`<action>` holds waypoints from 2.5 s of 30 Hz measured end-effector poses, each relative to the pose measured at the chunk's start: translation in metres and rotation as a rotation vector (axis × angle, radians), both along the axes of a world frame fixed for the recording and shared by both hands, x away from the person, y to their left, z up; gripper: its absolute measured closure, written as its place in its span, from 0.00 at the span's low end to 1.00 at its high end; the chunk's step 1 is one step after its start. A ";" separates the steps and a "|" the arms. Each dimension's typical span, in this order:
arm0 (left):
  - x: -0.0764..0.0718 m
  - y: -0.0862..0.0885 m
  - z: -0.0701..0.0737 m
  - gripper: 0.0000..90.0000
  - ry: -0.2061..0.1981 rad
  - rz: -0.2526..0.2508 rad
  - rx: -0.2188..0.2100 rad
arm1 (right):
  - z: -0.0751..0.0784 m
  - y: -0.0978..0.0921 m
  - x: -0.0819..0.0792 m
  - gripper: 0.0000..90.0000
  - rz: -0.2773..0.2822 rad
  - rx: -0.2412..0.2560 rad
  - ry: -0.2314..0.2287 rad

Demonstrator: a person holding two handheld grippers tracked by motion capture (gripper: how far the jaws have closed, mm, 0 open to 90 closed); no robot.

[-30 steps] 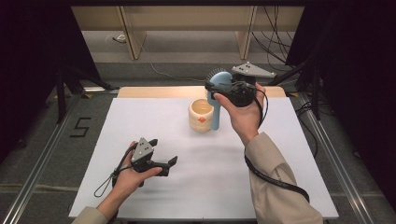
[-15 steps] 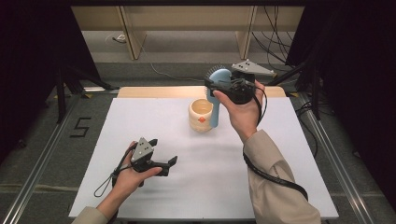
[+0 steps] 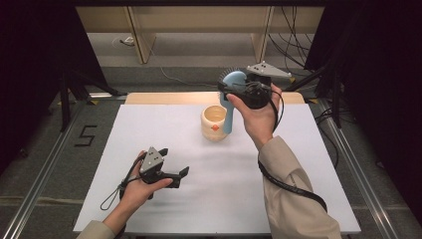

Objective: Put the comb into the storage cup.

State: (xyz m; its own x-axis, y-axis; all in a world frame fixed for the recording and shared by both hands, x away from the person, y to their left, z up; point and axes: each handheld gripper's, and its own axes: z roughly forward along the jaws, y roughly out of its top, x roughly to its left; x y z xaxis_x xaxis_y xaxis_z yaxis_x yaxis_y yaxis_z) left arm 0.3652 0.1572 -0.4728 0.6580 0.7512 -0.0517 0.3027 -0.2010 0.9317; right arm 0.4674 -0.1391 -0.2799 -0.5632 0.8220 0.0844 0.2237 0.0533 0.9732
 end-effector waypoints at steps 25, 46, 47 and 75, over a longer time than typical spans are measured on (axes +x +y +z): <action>0.000 0.000 -0.001 0.00 0.002 0.002 -0.002 | 0.007 0.008 0.015 0.25 -0.014 -0.001 -0.013; 0.001 0.001 -0.001 0.00 0.000 0.005 -0.002 | 0.006 0.011 0.025 0.25 -0.034 0.013 -0.023; 0.001 0.001 -0.001 0.00 0.000 0.004 -0.002 | 0.006 0.011 0.025 0.25 -0.036 0.013 -0.022; 0.001 0.000 -0.001 0.00 0.000 0.004 -0.003 | 0.004 0.017 0.035 0.25 -0.053 0.020 -0.027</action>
State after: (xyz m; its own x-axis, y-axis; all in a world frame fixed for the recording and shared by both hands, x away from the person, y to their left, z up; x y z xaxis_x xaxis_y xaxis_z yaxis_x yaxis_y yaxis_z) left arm 0.3664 0.1575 -0.4737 0.6548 0.7539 -0.0538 0.3032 -0.1969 0.9323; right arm 0.5022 -0.1219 -0.2761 -0.5209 0.8492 0.0867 0.1993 0.0222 0.9797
